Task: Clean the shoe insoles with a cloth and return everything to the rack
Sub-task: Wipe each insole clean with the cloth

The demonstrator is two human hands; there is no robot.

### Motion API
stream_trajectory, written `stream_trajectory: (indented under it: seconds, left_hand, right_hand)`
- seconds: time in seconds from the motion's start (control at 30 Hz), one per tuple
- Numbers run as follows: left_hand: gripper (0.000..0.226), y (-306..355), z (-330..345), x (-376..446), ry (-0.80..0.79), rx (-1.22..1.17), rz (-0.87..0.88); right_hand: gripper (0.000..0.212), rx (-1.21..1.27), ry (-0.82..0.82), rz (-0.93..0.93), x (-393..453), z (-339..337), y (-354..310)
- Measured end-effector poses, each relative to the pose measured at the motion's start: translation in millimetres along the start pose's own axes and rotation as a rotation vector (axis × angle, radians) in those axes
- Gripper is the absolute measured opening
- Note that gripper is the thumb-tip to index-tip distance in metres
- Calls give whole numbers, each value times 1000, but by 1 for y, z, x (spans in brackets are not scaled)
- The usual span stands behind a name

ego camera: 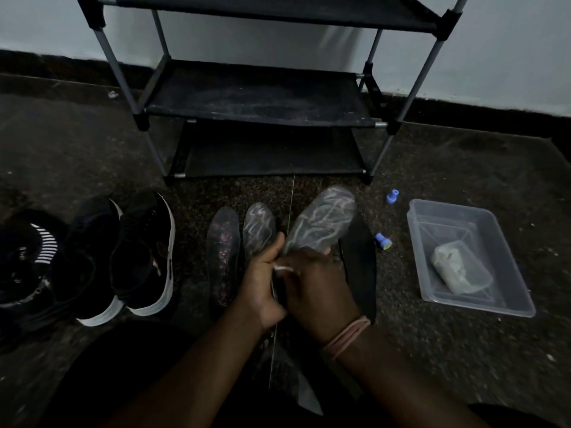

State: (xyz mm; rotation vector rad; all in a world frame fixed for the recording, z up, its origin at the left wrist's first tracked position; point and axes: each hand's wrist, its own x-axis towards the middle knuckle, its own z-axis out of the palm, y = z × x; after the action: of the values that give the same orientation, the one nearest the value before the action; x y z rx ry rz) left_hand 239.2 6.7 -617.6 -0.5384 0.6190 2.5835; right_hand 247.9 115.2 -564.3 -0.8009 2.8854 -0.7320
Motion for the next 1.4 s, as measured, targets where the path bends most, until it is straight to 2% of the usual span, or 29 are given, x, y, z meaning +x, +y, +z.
stream_trajectory:
  seconds: [0.07,0.17,0.23,0.37,0.5,0.6,0.63,0.67,0.73,0.77,0.8,0.9,0.93,1.03,1.07,1.1,1.2,1.23,1.33,1.4]
  left_hand:
    - [69,1,-2,2,-3,35,-4]
    - [62,-6,3,3,-60,9,-16]
    - [64,-10,5,3,-77,24,-38]
    - [84,-4,-2,3,-83,2,-14]
    - [86,-4,-4,6,-86,-26,-23]
    - [88,3,-6,7,-6,-63,6]
    - [89,7,-8,6,30,-80,28]
    - [88,10,-9,7,58,-90,41]
    - [82,9,-7,6,80,-93,45]
    - [74,7,-6,5,92,-82,52]
    - [66,6,-5,4,98,-75,61]
    - [53,8,-3,0,92,-117,110]
    - [52,10,-3,-1,87,-146,123]
    - [48,11,-3,0,83,-163,125]
    - [48,10,-3,0,97,-153,122]
    - [48,10,-2,-1,105,-157,124]
    - [49,13,-4,1,128,-223,169]
    - [49,14,-4,2,136,-232,176]
    - [49,14,-7,5,155,-234,164]
    - [45,14,-8,6,168,-246,165]
  right_hand:
    - [23,46,5,-15,0,-2,-1]
    - [29,-238,77,93,7,-6,28]
    - [27,-261,46,135,8,-5,28]
    - [20,53,12,14,4,-1,7]
    - [22,-58,6,53,6,-4,18]
    - [11,237,-93,37,1,-7,7]
    - [12,258,-113,32,0,-8,4]
    - [12,157,-100,9,1,-6,5]
    - [20,-227,-52,48,2,-5,14]
    - [25,-300,-50,132,2,-7,12]
    - [26,-307,-69,134,2,-6,11]
    - [14,137,-134,40,-5,-4,-2]
    - [12,189,-134,12,-4,-4,-3]
    - [20,-120,-40,60,1,-7,9]
    - [22,-152,-49,80,1,-7,9]
    - [20,-109,-60,58,-1,-5,8]
    - [13,257,-98,15,-4,-3,-4]
    - [14,212,-77,13,-3,-2,1]
    - [23,-125,-13,101,0,-5,14]
    - [21,24,-27,54,-4,-1,8]
